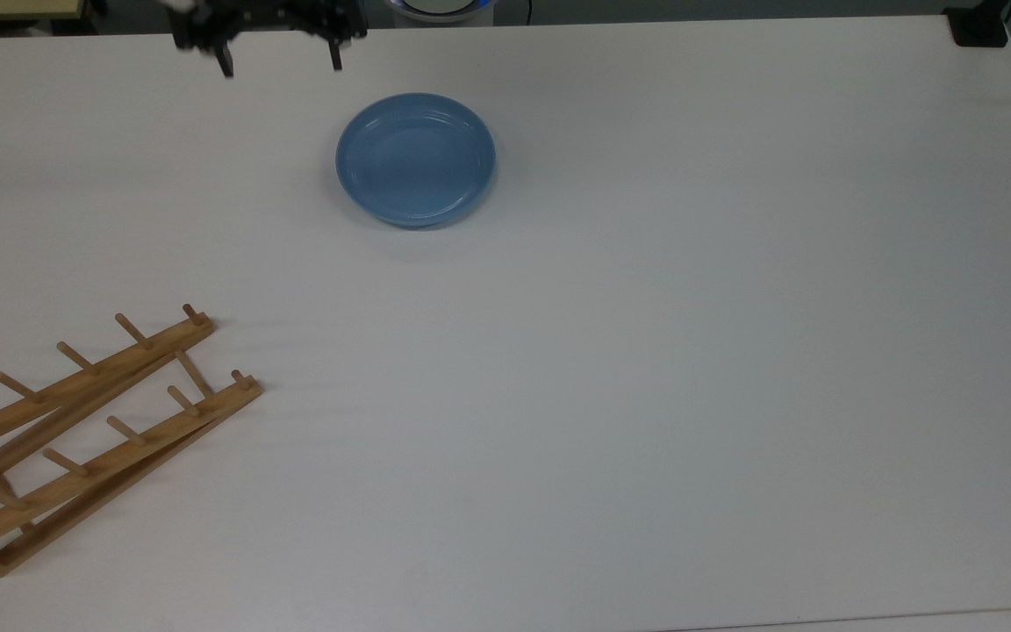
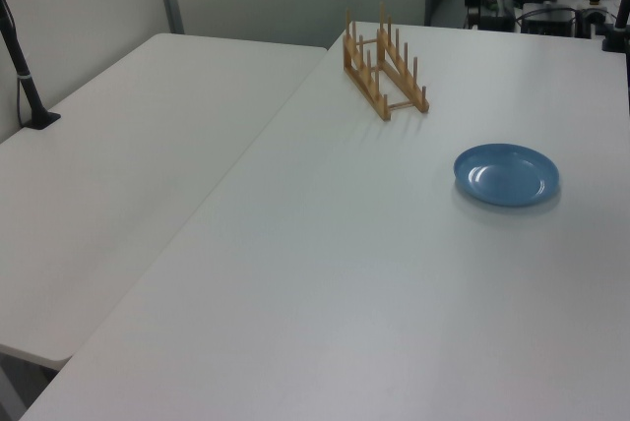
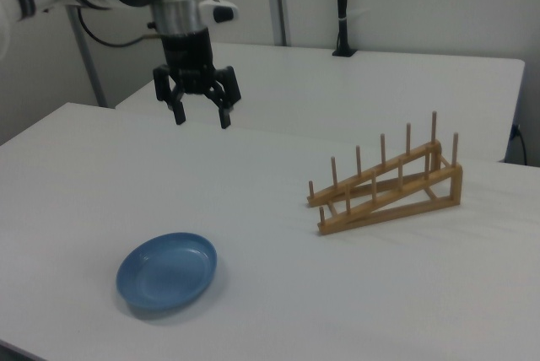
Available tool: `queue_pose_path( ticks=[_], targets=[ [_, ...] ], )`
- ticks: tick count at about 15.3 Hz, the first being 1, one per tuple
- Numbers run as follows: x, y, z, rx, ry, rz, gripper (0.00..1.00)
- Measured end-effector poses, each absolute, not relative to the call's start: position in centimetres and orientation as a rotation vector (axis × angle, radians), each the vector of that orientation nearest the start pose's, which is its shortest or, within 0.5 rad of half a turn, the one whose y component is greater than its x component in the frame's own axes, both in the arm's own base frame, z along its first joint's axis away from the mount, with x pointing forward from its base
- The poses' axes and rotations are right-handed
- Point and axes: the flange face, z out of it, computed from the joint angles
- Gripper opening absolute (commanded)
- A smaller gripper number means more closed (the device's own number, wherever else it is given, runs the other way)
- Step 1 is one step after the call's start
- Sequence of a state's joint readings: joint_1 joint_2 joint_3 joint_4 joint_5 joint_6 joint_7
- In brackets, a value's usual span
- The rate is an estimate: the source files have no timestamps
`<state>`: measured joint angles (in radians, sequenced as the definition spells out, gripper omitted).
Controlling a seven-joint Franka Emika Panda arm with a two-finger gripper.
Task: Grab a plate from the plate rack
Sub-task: 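Open the gripper and raise it away from the plate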
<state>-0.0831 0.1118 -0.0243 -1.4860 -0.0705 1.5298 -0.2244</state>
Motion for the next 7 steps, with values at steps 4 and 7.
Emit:
queue_pose_path(
  ticks=[4,7],
  targets=[
    [56.3,-6.6,62.5,-3.19,0.132,0.04,1.0],
    [55.7,-6.7,62.4,-3.194,0.181,0.049,1.0]
  ],
)
